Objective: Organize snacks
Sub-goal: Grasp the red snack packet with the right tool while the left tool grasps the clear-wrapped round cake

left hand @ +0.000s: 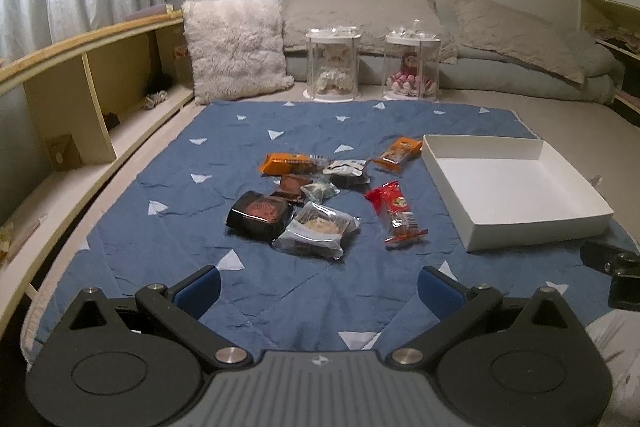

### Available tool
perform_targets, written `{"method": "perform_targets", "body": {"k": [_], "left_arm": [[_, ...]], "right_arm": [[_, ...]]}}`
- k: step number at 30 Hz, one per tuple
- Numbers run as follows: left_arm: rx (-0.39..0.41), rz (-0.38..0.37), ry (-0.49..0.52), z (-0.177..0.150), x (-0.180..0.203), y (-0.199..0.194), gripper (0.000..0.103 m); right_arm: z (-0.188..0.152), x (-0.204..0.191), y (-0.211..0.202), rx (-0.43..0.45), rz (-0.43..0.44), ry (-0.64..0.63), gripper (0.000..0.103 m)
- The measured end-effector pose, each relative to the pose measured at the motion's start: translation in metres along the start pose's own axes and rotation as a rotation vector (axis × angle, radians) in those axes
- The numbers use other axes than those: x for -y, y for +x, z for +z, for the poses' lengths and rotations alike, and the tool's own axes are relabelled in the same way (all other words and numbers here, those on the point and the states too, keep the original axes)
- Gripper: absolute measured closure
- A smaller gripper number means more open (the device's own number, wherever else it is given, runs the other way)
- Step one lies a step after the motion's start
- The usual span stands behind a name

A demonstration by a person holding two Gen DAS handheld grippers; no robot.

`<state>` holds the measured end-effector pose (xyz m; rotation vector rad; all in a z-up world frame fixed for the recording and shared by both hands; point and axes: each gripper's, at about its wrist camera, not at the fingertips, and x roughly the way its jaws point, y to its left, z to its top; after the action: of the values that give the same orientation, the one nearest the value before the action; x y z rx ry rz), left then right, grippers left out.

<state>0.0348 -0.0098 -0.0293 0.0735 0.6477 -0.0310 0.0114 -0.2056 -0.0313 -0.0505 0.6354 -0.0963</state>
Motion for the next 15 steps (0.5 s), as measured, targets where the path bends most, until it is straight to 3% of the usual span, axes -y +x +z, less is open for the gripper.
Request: {"method": "perform_targets", "body": {"k": [15], "left_arm": [[0.016,0.04,-0.034,0.034,-0.018,0.07,0.0]], "right_arm": [[0.038,-0.033,0.089,0.008,0.091,-0.066,0.0]]}}
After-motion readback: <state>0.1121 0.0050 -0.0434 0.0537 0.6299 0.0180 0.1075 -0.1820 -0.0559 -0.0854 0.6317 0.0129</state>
